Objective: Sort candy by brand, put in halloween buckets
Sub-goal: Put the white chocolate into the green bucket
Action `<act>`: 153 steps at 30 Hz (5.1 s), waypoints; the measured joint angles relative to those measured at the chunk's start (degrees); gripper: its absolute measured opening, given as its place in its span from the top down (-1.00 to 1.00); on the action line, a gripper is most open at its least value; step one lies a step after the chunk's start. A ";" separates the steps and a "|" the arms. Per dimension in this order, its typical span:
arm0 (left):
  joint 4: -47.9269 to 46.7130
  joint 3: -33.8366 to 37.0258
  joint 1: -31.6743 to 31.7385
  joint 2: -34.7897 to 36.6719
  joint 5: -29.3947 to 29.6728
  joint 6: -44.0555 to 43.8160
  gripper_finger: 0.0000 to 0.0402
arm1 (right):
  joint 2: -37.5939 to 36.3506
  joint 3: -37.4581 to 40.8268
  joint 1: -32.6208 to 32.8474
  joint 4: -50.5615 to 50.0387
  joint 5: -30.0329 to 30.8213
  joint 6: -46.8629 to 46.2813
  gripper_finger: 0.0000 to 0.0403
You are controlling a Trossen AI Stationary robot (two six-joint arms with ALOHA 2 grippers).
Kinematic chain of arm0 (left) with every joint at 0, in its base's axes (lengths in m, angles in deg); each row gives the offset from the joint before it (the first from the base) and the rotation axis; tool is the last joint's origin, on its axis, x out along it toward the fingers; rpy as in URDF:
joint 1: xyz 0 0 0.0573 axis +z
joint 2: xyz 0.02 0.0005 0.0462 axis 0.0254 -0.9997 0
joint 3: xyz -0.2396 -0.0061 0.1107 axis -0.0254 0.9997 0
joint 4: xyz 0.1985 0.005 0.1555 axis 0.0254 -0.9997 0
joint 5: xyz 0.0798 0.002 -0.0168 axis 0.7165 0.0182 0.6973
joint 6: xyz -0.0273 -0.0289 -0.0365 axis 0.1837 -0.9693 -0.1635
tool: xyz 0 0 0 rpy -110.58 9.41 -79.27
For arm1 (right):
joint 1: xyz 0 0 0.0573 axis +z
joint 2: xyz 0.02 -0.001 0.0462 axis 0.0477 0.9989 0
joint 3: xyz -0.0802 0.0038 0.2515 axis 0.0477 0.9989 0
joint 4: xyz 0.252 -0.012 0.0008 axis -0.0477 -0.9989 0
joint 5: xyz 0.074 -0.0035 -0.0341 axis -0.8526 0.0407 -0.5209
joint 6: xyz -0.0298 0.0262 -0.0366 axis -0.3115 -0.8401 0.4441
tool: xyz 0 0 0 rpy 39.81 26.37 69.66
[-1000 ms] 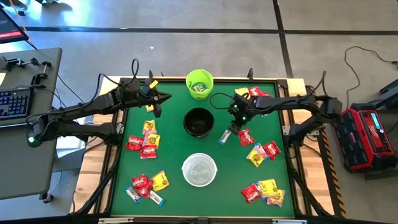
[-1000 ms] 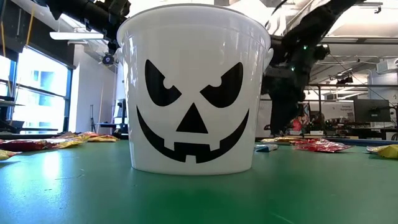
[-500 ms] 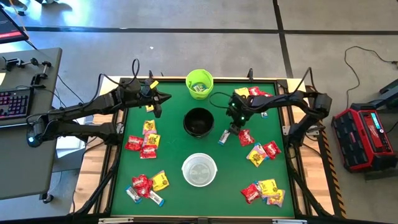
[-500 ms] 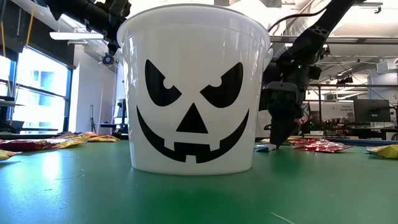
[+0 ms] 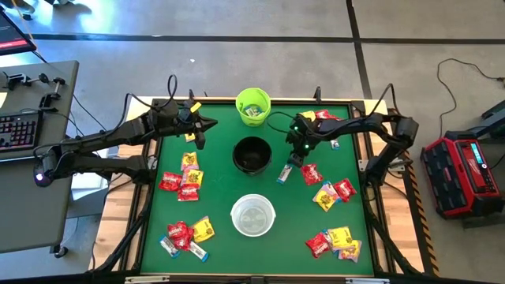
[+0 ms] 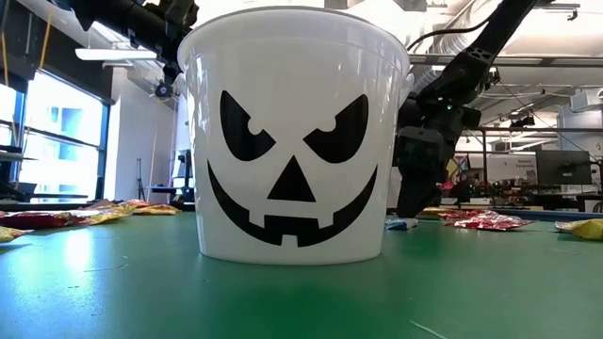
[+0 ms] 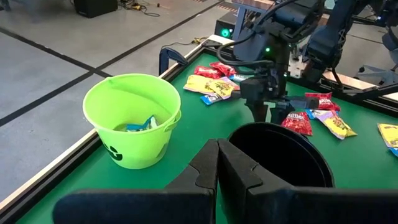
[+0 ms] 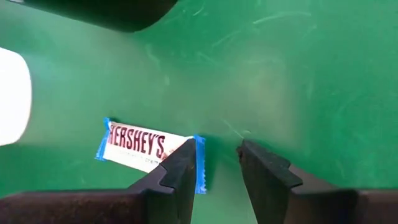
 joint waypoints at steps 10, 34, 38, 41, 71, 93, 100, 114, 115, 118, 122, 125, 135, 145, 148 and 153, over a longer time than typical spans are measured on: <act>-0.29 0.00 0.00 0.00 0.00 0.00 1.00 | 0.28 0.13 1.64 -0.23 -3.83 -0.50 0.42; -0.45 0.00 0.00 0.00 0.02 0.39 1.00 | -9.89 0.26 2.99 -4.19 6.17 -2.04 1.00; -0.44 0.00 0.01 0.00 0.02 0.42 1.00 | -14.96 0.24 3.08 -5.59 7.84 -3.42 1.00; -0.45 0.00 0.00 0.00 0.02 0.46 1.00 | -18.39 0.24 3.13 -6.41 8.87 -4.99 1.00; -0.45 0.00 0.00 -0.02 0.02 0.46 1.00 | -27.59 0.13 3.13 5.04 15.86 -18.23 1.00; -0.46 0.00 0.02 -0.02 0.48 -0.03 1.00 | -17.70 0.11 13.84 2.01 29.79 -36.37 -0.12; -0.60 0.00 0.02 -0.02 0.48 -0.53 1.00 | -9.31 0.11 14.87 3.05 35.91 -55.91 -0.20; -0.69 0.00 0.02 -0.02 0.48 -0.52 1.00 | -2.07 0.11 13.95 9.03 37.33 -57.87 -0.15; -0.69 0.00 0.00 -0.02 0.48 -0.52 1.00 | -1.82 0.09 13.93 8.97 37.39 -57.67 -0.13; -0.69 0.00 0.02 -0.02 0.47 -0.53 1.00 | -1.22 0.00 13.91 8.95 38.01 -56.28 0.00; -0.69 0.00 0.02 -0.02 0.47 -0.55 1.00 | -1.05 0.00 13.68 8.13 38.39 -55.12 0.24; -0.69 0.00 0.02 -0.02 0.46 -0.57 1.00 | -1.05 0.00 12.94 7.41 38.05 -54.25 0.43; -0.93 0.00 0.02 -0.02 0.44 -1.07 1.00 | -5.50 0.15 10.77 10.90 30.37 -46.77 0.96; -1.06 0.00 0.02 -0.02 0.46 -1.07 1.00 | -0.76 0.13 10.96 16.33 28.91 -48.82 1.00; -1.08 0.00 0.02 -0.02 0.44 -1.07 1.00 | 0.28 0.13 10.96 15.98 28.27 -48.89 1.00; -1.13 0.00 0.02 -0.02 0.46 -1.07 1.00 | -0.22 0.00 10.79 12.66 28.10 -49.87 1.00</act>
